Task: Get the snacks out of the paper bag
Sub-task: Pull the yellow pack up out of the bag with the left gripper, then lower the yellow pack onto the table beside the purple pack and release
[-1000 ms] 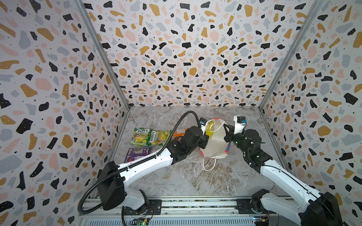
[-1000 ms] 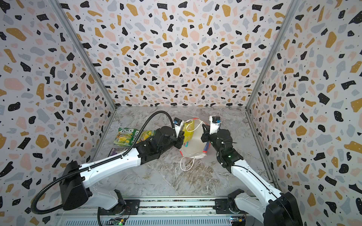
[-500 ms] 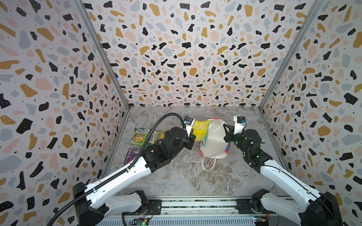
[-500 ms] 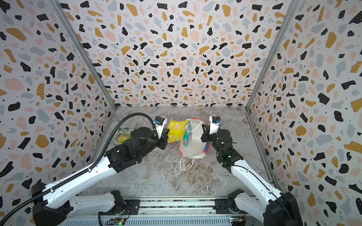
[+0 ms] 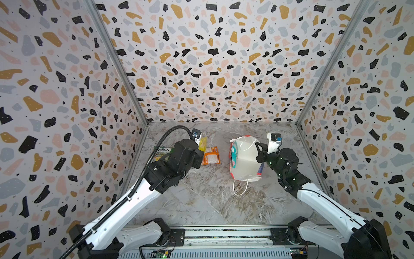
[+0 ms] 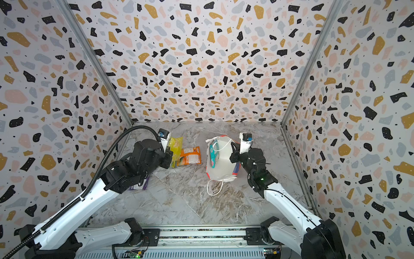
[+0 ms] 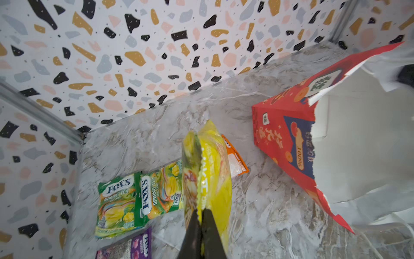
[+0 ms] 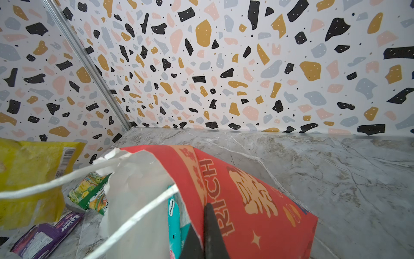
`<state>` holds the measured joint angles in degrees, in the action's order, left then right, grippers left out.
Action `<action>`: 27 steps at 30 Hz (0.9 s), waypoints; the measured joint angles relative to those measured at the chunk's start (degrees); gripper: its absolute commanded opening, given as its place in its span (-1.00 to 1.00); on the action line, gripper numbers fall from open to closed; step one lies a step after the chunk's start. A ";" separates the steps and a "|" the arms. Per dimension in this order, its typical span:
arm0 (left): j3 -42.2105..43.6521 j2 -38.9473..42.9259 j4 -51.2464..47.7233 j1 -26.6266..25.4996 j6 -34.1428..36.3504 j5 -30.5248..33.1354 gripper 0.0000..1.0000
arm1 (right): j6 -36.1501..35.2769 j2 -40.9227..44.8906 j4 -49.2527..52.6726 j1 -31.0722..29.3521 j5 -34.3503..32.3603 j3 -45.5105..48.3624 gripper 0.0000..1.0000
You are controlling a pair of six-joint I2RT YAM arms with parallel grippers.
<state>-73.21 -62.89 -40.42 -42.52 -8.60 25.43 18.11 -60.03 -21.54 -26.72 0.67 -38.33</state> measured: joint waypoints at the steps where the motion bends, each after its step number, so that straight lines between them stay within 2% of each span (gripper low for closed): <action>1: -0.33 -0.98 -1.20 0.39 -0.52 0.68 -1.00 | -0.02 0.00 0.00 0.00 0.00 0.00 -1.00; 9: 3.37 -10.71 -12.57 4.52 -6.34 6.19 -1.00 | -0.02 0.00 -0.11 0.00 0.00 0.02 -1.00; 14: 3.74 -15.23 -16.26 5.75 -8.20 9.40 -1.00 | -0.02 0.00 -0.13 0.09 -0.02 0.02 -1.00; 21: 2.84 -25.81 -18.86 5.75 -9.25 9.94 -1.00 | -0.04 0.22 -0.11 0.31 -0.13 0.20 -1.00; 27: 1.90 -29.20 -21.16 5.75 -10.21 9.62 -1.00 | -0.07 0.52 -0.02 0.48 -0.24 0.35 -1.00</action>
<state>-71.31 -92.09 -61.58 -36.77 -18.81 35.05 18.04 -59.51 -21.56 -26.24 0.43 -37.98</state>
